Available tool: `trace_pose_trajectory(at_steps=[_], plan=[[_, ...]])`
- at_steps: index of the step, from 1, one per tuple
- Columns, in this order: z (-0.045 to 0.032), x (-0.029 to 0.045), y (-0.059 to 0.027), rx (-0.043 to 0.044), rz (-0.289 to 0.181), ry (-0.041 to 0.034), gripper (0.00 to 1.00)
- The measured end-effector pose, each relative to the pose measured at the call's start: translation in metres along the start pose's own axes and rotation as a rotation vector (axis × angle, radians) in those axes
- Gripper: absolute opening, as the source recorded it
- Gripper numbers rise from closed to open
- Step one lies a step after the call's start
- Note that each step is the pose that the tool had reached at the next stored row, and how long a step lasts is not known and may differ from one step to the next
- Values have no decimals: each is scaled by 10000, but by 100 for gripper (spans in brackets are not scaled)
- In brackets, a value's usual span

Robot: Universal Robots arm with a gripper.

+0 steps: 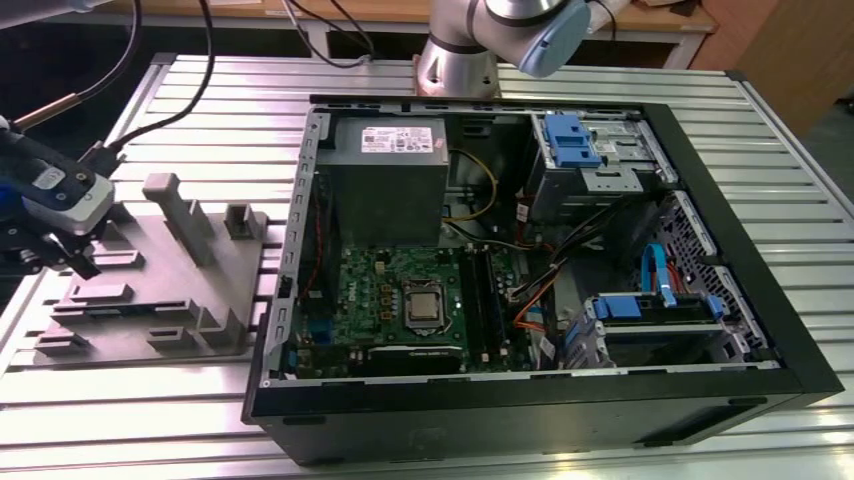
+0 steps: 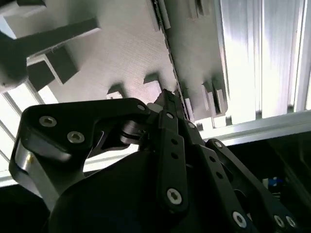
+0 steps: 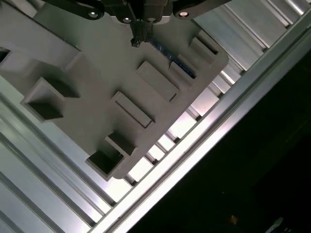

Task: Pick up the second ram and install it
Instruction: 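Pick up the second ram and move it above second insertion slot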

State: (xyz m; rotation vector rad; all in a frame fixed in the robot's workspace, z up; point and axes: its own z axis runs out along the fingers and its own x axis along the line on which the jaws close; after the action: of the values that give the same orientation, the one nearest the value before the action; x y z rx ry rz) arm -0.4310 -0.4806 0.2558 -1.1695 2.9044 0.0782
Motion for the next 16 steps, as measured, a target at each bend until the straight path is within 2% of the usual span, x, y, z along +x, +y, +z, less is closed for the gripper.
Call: trace_pose_trajectory(at_steps=[16], plan=[[46,1,-2,-79,-2906,127,7]])
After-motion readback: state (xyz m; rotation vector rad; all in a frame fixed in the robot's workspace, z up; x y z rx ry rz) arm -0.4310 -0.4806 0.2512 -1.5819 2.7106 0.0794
